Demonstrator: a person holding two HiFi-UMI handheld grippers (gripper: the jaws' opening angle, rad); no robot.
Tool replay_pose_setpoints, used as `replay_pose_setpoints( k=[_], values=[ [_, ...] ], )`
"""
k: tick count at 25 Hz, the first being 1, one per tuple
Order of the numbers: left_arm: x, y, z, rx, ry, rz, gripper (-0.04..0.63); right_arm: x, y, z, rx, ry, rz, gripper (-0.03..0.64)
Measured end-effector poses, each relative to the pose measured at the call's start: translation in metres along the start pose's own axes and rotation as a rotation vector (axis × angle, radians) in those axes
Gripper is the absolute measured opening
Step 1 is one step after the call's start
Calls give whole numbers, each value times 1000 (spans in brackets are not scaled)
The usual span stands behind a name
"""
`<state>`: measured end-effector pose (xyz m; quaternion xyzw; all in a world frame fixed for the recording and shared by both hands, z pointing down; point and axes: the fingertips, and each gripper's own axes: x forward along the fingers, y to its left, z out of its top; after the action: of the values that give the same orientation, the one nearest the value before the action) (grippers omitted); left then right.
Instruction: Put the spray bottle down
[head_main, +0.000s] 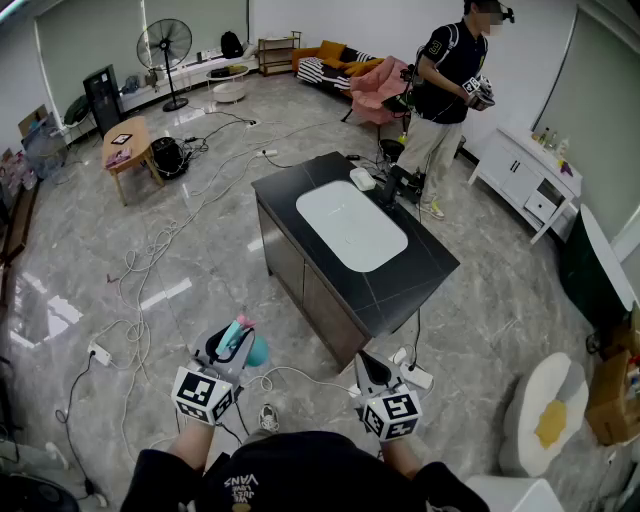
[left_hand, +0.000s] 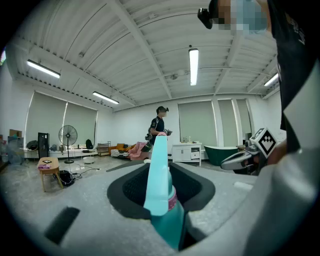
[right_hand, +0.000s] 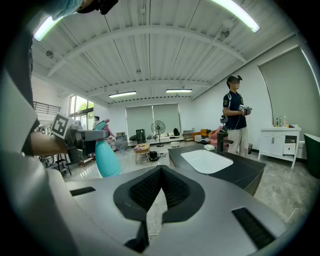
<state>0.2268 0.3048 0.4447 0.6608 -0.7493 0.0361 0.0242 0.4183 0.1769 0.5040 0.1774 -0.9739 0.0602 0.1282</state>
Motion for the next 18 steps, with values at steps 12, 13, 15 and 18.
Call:
replay_pose_setpoints(
  k=[12, 13, 15, 18],
  values=[
    [4, 41, -22, -31, 35, -37, 126, 41, 19, 8, 94, -9, -13, 2],
    [4, 47, -24, -28, 38, -40, 126, 46, 21, 8, 100, -9, -21, 2],
    [2, 60, -29, -25, 44, -48, 126, 57, 26, 8, 113, -8, -39, 2],
    [1, 82, -37, -30, 51, -60, 126, 76, 35, 9, 128, -11, -67, 2]
  ],
)
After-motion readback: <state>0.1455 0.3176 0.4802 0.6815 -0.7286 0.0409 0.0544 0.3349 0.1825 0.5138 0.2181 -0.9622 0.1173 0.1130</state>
